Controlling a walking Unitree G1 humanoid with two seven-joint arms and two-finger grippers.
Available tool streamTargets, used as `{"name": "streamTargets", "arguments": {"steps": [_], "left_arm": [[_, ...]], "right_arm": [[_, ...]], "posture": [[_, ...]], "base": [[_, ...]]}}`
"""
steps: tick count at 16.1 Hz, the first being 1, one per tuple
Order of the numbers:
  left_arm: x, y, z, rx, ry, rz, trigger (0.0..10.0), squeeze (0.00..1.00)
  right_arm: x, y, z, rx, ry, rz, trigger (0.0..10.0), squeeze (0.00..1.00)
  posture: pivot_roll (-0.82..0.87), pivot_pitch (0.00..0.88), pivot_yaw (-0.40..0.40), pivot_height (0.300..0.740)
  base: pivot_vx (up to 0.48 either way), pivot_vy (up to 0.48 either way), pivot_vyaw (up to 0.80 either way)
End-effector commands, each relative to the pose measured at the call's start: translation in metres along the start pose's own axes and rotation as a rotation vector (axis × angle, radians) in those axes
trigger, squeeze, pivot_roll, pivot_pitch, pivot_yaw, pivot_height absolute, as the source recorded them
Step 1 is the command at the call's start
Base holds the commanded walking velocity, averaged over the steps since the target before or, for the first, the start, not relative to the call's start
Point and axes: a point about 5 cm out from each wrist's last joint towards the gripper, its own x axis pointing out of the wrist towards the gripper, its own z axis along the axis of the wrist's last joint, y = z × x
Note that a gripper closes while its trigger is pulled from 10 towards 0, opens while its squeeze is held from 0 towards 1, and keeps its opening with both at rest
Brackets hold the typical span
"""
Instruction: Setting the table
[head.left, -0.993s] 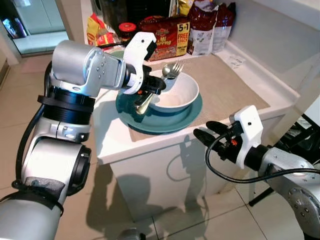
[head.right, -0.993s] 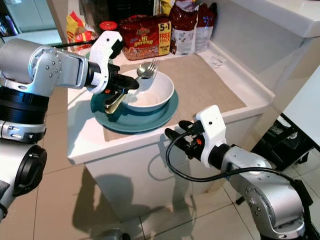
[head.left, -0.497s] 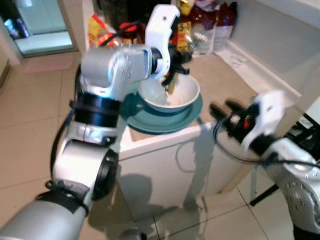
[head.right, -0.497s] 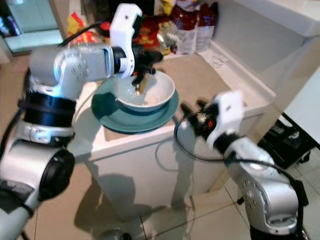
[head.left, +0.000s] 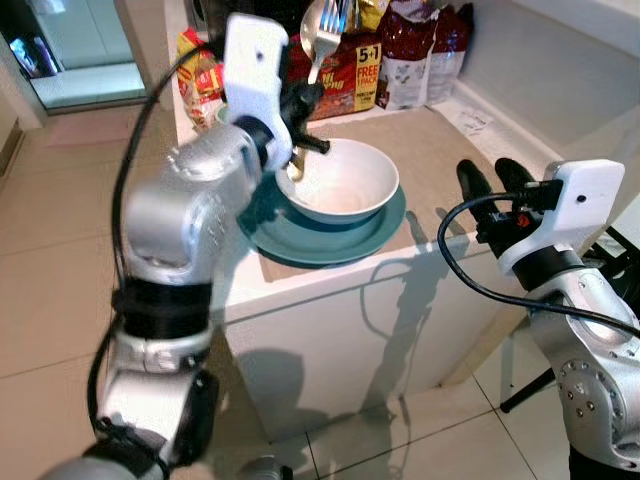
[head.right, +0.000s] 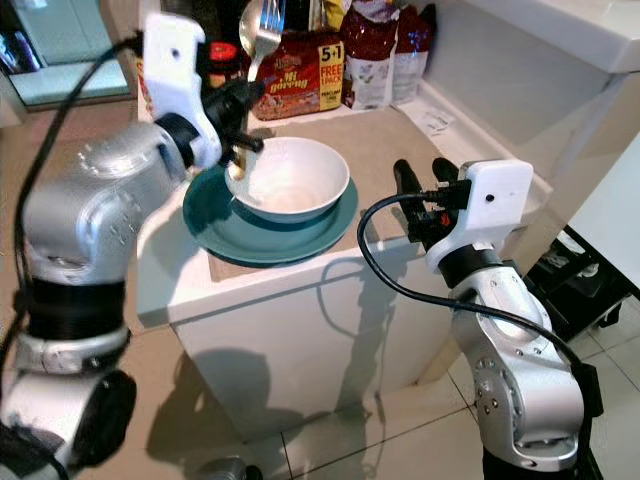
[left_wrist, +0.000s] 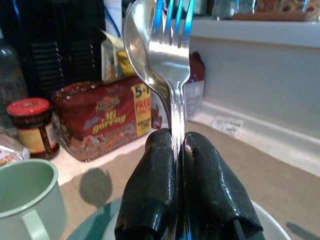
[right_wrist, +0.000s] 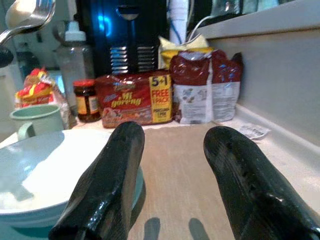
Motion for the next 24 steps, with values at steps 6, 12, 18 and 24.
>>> {"name": "streamTargets", "arguments": {"steps": [6,12,18,24], "left_arm": [[0.0,-0.017,-0.009,0.082,-0.028,0.054,10.0,0.0],[0.009,-0.022,-0.006,0.097,-0.043,0.016,10.0,0.0],[0.013,-0.027,-0.016,0.007,0.025,-0.045,10.0,0.0],[0.021,-0.019,-0.056,0.01,0.156,-0.026,10.0,0.0]], "right_arm": [[-0.002,-0.008,0.002,-0.038,-0.025,-0.065,10.0,0.0],[-0.008,-0.022,0.002,-0.07,-0.004,-0.128,10.0,0.0],[-0.021,-0.019,-0.021,-0.03,0.16,-0.089,10.0,0.0],[-0.03,-0.02,-0.028,-0.037,0.257,-0.053,10.0,0.0]], "posture": [[0.0,0.002,0.033,0.74],[-0.02,0.001,0.056,0.74],[-0.02,0.0,0.066,0.74],[-0.06,0.0,0.03,0.74]], "base": [[0.0,-0.48,0.8],[0.0,-0.48,0.66],[0.0,-0.24,0.0],[0.0,0.0,0.0]]}}
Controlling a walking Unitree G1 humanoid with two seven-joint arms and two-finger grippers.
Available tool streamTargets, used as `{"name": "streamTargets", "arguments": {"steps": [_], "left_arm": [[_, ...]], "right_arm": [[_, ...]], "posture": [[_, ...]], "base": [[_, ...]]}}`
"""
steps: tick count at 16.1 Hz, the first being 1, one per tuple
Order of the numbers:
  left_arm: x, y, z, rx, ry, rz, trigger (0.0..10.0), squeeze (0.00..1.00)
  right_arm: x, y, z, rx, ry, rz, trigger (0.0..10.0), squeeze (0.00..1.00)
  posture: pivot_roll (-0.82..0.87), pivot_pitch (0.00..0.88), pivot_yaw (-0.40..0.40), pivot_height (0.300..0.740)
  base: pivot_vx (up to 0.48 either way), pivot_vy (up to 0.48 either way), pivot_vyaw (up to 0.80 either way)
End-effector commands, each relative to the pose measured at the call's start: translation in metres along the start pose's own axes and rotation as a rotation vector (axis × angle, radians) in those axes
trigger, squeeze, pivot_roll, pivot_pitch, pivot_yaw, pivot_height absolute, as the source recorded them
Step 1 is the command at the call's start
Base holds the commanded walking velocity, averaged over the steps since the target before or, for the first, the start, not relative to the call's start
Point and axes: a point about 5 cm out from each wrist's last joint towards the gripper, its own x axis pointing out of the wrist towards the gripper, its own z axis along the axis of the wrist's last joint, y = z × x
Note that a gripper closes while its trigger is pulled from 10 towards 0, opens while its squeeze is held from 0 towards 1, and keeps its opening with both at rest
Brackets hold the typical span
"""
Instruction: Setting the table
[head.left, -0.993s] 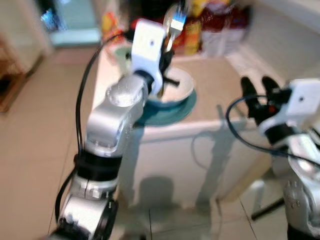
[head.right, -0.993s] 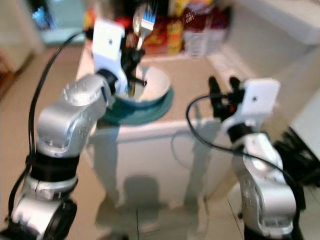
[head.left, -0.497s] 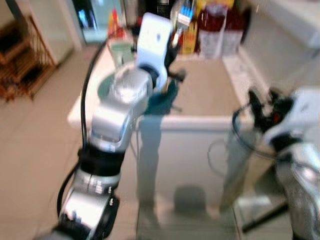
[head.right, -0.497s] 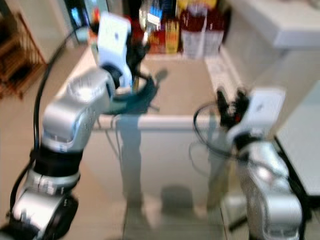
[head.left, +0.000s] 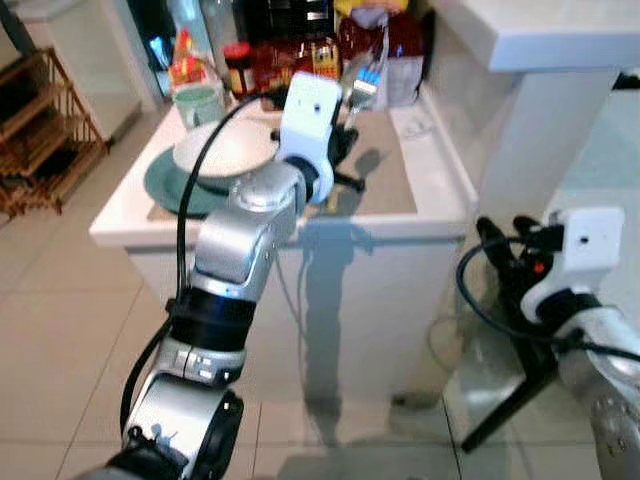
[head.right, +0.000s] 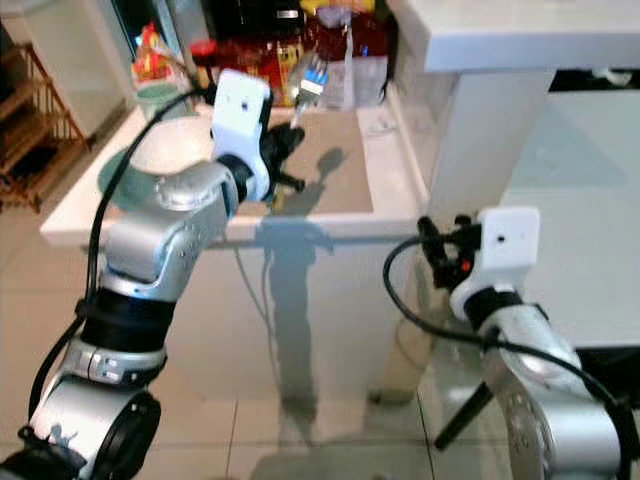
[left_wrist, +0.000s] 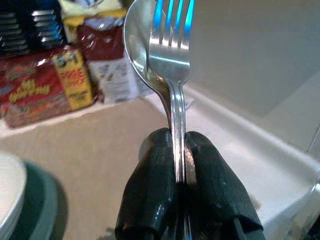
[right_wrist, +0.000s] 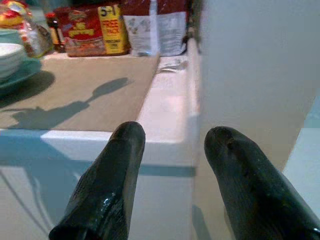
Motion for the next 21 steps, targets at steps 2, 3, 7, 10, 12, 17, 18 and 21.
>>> {"name": "streamTargets", "arguments": {"steps": [2,3,7,10,12,17,18,21], "left_arm": [[0.013,0.001,-0.035,-0.054,0.182,-0.023,10.0,0.0],[0.016,0.0,-0.036,-0.085,0.186,-0.038,10.0,0.0],[0.042,-0.004,-0.023,-0.141,0.23,-0.095,10.0,0.0],[0.054,-0.006,-0.012,-0.154,0.221,-0.119,10.0,0.0],[0.058,-0.01,-0.012,-0.167,0.227,-0.127,10.0,0.0],[0.065,-0.005,-0.005,-0.144,0.165,-0.022,10.0,0.0],[0.065,-0.004,-0.006,-0.137,0.163,-0.015,10.0,0.0],[0.062,0.01,-0.012,-0.132,0.152,0.071,10.0,0.57]], "right_arm": [[0.002,0.004,-0.001,0.021,0.025,0.021,10.0,0.0],[0.002,0.005,-0.001,0.018,0.028,0.029,10.0,0.0],[-0.006,0.015,0.005,-0.009,0.062,0.157,10.0,0.0],[-0.019,0.019,0.0,-0.018,0.113,0.215,10.0,0.0],[-0.02,0.018,-0.001,-0.014,0.119,0.202,10.0,0.0],[-0.026,0.019,0.005,0.005,0.097,0.137,10.0,0.0],[-0.026,0.019,0.006,0.007,0.097,0.133,10.0,0.0],[-0.03,0.018,0.008,0.007,0.095,0.108,10.0,0.0]], "posture": [[-0.07,0.0,-0.003,0.74],[-0.08,0.0,-0.004,0.74],[-0.12,0.016,0.029,0.74],[-0.14,0.027,0.047,0.74],[-0.15,0.034,0.052,0.74],[-0.21,0.08,0.073,0.74],[-0.21,0.087,0.071,0.74],[-0.24,0.098,0.078,0.74]], "base": [[0.0,0.0,0.0],[0.0,0.0,0.0],[0.0,0.0,0.0],[0.0,0.0,0.0],[0.0,0.0,0.0],[0.0,0.0,0.0],[0.0,0.0,0.0],[0.0,0.0,0.0]]}}
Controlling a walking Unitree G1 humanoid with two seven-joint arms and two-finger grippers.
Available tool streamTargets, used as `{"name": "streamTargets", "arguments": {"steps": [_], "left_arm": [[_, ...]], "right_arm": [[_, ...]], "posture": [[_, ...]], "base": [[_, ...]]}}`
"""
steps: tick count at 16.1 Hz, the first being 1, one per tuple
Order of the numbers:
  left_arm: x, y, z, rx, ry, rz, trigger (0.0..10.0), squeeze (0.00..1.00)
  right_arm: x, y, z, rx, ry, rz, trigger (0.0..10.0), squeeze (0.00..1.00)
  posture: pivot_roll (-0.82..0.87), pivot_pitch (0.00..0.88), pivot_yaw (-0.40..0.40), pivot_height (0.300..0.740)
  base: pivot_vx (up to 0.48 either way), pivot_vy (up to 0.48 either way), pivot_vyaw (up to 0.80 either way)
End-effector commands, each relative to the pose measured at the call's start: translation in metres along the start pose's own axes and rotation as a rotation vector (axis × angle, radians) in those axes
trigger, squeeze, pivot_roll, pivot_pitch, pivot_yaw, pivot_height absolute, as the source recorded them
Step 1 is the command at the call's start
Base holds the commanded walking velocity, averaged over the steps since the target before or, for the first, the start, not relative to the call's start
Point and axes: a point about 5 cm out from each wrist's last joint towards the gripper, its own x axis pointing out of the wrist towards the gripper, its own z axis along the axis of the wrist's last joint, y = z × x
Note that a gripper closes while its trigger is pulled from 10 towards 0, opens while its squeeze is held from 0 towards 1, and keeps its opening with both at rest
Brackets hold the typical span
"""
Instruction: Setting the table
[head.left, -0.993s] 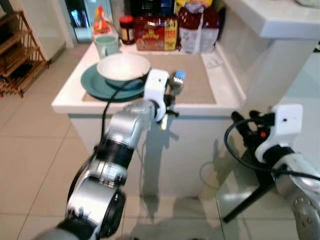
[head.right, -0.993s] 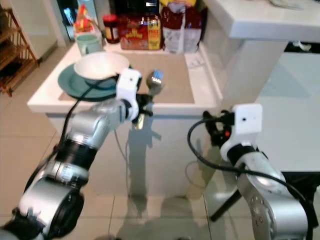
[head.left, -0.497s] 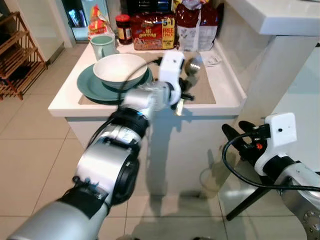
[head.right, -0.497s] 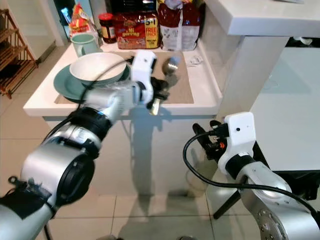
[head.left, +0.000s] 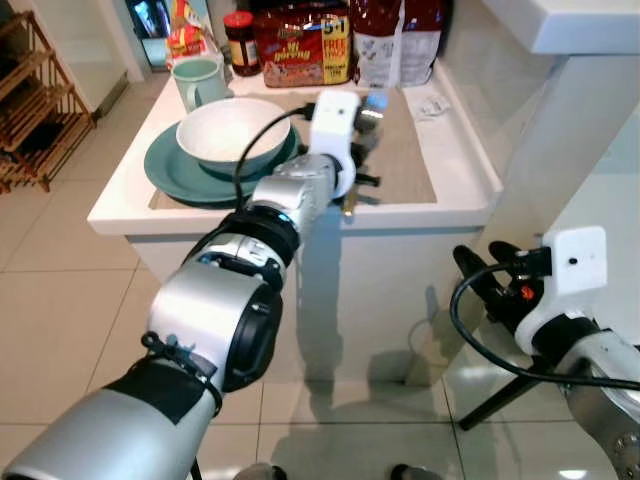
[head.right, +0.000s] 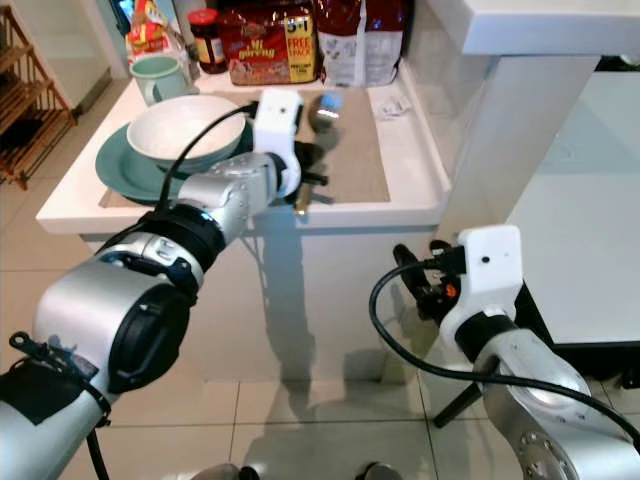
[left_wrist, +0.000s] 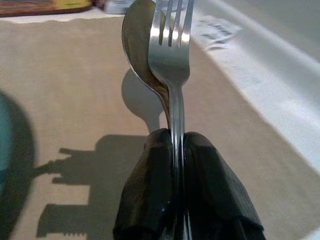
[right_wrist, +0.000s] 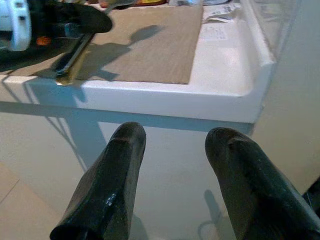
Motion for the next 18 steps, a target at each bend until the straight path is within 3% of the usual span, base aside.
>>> {"name": "streamTargets", "arguments": {"steps": [1,7,9,10,11,13,15,16,17,18], "left_arm": [[-0.001,0.003,0.01,0.004,-0.036,0.023,10.0,1.0],[-0.001,0.003,0.014,-0.018,-0.065,0.032,10.0,1.0],[-0.001,0.003,0.018,0.018,-0.082,0.037,10.0,1.0],[-0.002,0.004,0.024,0.04,-0.106,0.04,10.0,0.91],[-0.003,0.003,0.034,0.088,-0.157,0.027,10.0,0.0],[-0.006,-0.001,0.051,0.18,-0.248,0.003,10.0,0.0],[-0.011,-0.004,0.06,0.176,-0.339,-0.107,10.0,0.0],[-0.017,-0.002,0.053,0.177,-0.435,-0.149,10.0,0.0],[-0.019,-0.001,0.051,0.184,-0.448,-0.155,10.0,0.0],[-0.042,0.005,0.023,0.333,-0.517,-0.148,10.0,0.0]], "right_arm": [[-0.004,0.003,0.005,-0.004,-0.02,0.0,10.0,0.0],[-0.006,0.001,0.008,0.002,-0.029,-0.019,10.0,0.0],[-0.006,0.001,0.009,0.003,-0.032,-0.021,10.0,0.0],[-0.005,0.001,0.009,0.004,-0.037,-0.02,10.0,0.0],[-0.003,0.002,0.01,0.005,-0.045,-0.017,10.0,0.0],[0.001,0.004,0.012,0.0,-0.065,-0.006,10.0,0.0],[0.012,0.006,0.014,-0.04,-0.107,-0.052,10.0,0.0],[0.02,0.006,0.013,-0.033,-0.123,-0.092,10.0,0.0],[0.021,0.006,0.013,-0.029,-0.126,-0.099,10.0,0.0],[0.03,0.006,0.013,-0.021,-0.162,-0.12,10.0,0.0]], "posture": [[-0.25,0.099,0.081,0.74],[-0.26,0.103,0.089,0.74],[-0.25,0.099,0.087,0.74],[-0.24,0.095,0.084,0.74],[-0.23,0.089,0.081,0.74],[-0.21,0.081,0.074,0.74],[-0.16,0.062,0.064,0.74],[-0.13,0.056,0.055,0.74],[-0.12,0.053,0.05,0.74],[-0.08,0.043,0.025,0.74]], "base": [[0.0,0.0,0.0],[0.0,0.0,0.0],[0.0,0.0,0.0],[0.0,0.0,0.0],[0.0,0.0,0.0],[0.0,0.0,0.0],[0.0,0.0,0.0],[0.0,0.0,0.0],[0.0,0.0,0.0],[0.0,0.0,0.0]]}}
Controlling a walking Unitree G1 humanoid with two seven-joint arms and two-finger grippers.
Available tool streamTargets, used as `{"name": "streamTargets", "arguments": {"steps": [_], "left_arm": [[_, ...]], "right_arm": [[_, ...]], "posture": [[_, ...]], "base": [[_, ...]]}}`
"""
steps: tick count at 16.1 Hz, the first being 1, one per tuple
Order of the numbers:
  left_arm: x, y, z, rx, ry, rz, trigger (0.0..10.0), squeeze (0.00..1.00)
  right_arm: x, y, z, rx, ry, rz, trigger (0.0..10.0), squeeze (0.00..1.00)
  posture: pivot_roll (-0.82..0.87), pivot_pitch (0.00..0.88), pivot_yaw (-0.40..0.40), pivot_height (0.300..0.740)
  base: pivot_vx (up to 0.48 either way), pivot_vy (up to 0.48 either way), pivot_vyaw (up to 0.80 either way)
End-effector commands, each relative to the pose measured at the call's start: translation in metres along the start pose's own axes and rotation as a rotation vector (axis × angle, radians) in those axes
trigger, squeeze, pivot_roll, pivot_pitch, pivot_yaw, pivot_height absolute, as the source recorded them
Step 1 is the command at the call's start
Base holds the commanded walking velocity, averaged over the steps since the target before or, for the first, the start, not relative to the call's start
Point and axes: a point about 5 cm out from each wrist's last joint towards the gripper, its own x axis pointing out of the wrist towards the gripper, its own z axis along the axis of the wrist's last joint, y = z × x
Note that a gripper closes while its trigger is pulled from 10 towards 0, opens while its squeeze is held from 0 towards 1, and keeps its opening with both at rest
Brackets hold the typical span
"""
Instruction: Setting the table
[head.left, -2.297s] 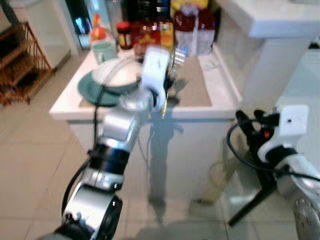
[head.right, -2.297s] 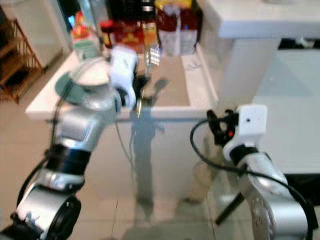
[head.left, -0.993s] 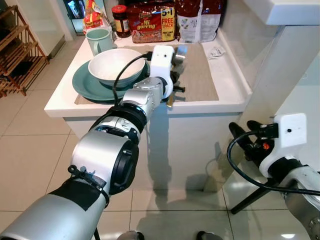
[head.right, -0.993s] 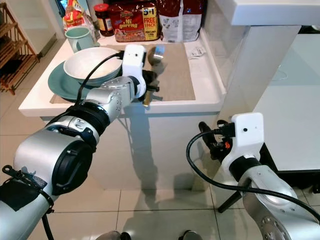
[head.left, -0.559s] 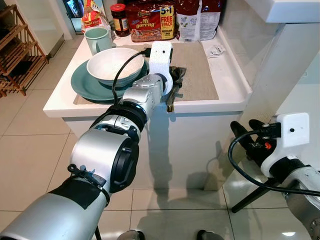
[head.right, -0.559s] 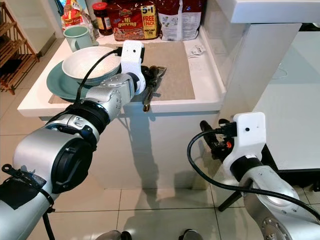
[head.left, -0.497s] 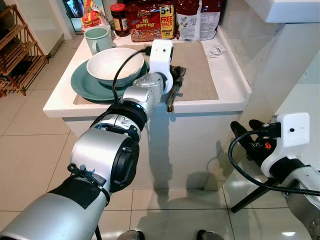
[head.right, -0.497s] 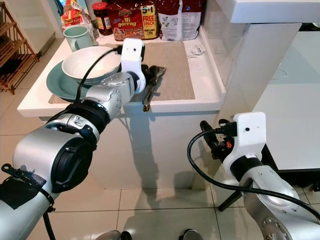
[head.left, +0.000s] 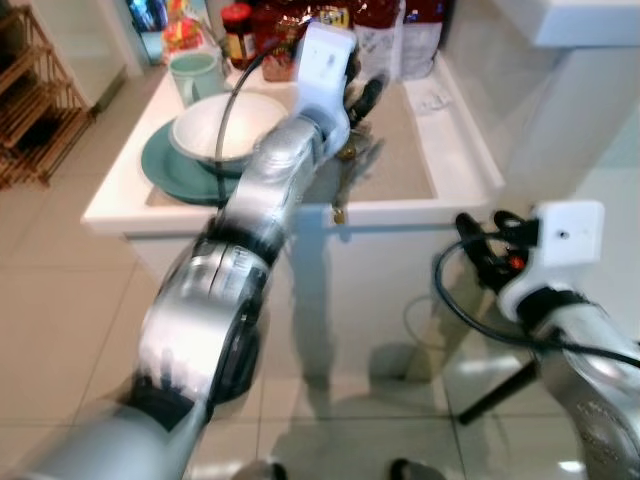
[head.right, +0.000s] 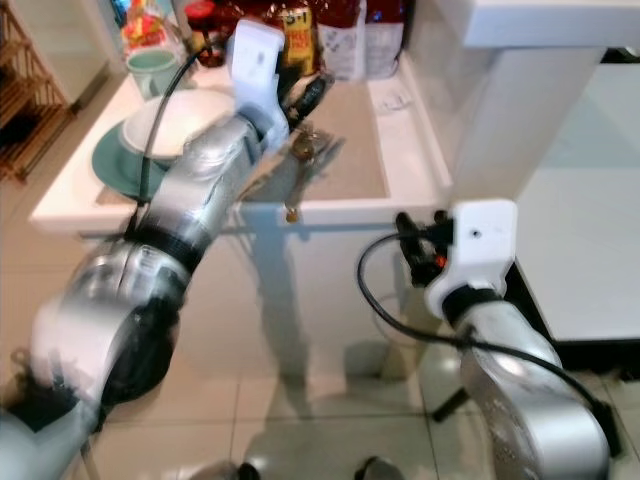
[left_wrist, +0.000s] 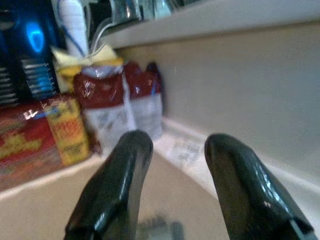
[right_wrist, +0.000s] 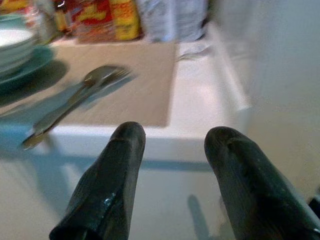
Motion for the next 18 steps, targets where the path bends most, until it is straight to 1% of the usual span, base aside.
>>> {"name": "streamTargets", "arguments": {"steps": [1,2,3,4,5,6,7,9,11,12,13,14,15,17,18], "left_arm": [[-0.019,-0.004,0.002,0.1,-0.019,-0.023,10.0,0.0],[-0.028,-0.003,0.0,0.115,-0.016,-0.023,10.0,0.0],[-0.048,-0.002,-0.002,0.046,-0.008,0.018,10.0,0.0],[-0.069,0.001,-0.003,0.045,-0.005,0.069,10.0,0.0],[-0.091,0.006,-0.009,0.019,0.013,0.146,10.0,0.0],[-0.111,0.006,-0.017,0.01,0.058,0.185,10.0,0.0],[-0.126,-0.002,-0.023,0.021,0.101,0.168,10.0,0.0],[-0.138,-0.016,-0.022,0.002,0.142,0.132,10.0,0.0],[-0.144,-0.025,-0.023,0.017,0.179,0.084,10.0,0.0],[-0.153,-0.029,-0.024,0.031,0.209,0.053,10.0,0.0],[-0.158,-0.031,-0.026,0.027,0.231,0.028,10.0,0.0],[-0.162,-0.033,-0.027,0.032,0.247,0.006,10.0,0.0],[-0.163,-0.035,-0.028,0.036,0.268,-0.02,10.0,0.0],[-0.161,-0.035,-0.026,0.027,0.27,-0.026,10.0,0.0],[-0.16,-0.035,-0.025,0.025,0.271,-0.028,10.0,0.0]], "right_arm": [[0.005,0.002,0.002,-0.002,-0.035,-0.007,10.0,0.0],[0.007,0.003,0.001,0.002,-0.044,-0.004,10.0,0.0],[0.009,0.006,0.001,0.005,-0.058,0.005,10.0,0.0],[0.011,0.008,0.002,0.004,-0.077,0.022,10.0,0.0],[0.013,0.011,0.0,-0.008,-0.083,0.041,10.0,0.0],[0.014,0.013,-0.002,-0.016,-0.085,0.058,10.0,0.0],[0.015,0.013,-0.004,-0.003,-0.087,0.054,10.0,0.0],[0.017,0.011,-0.008,0.01,-0.09,0.036,10.0,0.0],[0.017,0.008,-0.012,0.019,-0.086,0.013,10.0,0.0],[0.016,0.007,-0.015,0.024,-0.084,0.002,10.0,0.0],[0.016,0.007,-0.017,0.023,-0.081,-0.001,10.0,0.0],[0.015,0.006,-0.019,0.044,-0.077,-0.017,10.0,0.0],[0.015,0.005,-0.021,0.062,-0.072,-0.031,10.0,0.0],[0.015,0.006,-0.022,0.066,-0.073,-0.037,10.0,0.0],[0.015,0.006,-0.022,0.085,-0.071,-0.041,10.0,0.0]], "posture": [[-0.06,0.04,0.01,0.74],[-0.05,0.039,0.003,0.74],[-0.04,0.036,-0.004,0.74],[-0.04,0.032,-0.012,0.74],[-0.02,0.031,-0.024,0.74],[-0.02,0.03,-0.026,0.74],[-0.01,0.027,-0.034,0.74],[0.0,0.024,-0.035,0.74],[0.01,0.022,-0.027,0.74],[0.01,0.021,-0.022,0.74],[0.01,0.019,-0.021,0.74],[0.02,0.02,-0.02,0.74],[0.02,0.019,-0.015,0.74],[0.02,0.019,-0.004,0.74],[0.02,0.019,-0.004,0.74]], "base": [[0.0,0.0,0.0],[0.0,0.0,0.0],[0.0,0.0,0.0],[0.0,0.0,0.0],[0.0,0.0,0.0],[0.0,0.0,0.0],[0.0,0.0,0.52],[0.142,0.0,0.8],[0.291,0.0,0.8],[0.289,0.0,0.8],[0.289,0.0,0.46],[0.289,0.0,0.0],[0.285,0.0,0.0],[0.291,0.0,0.0],[0.292,0.0,0.0]]}}
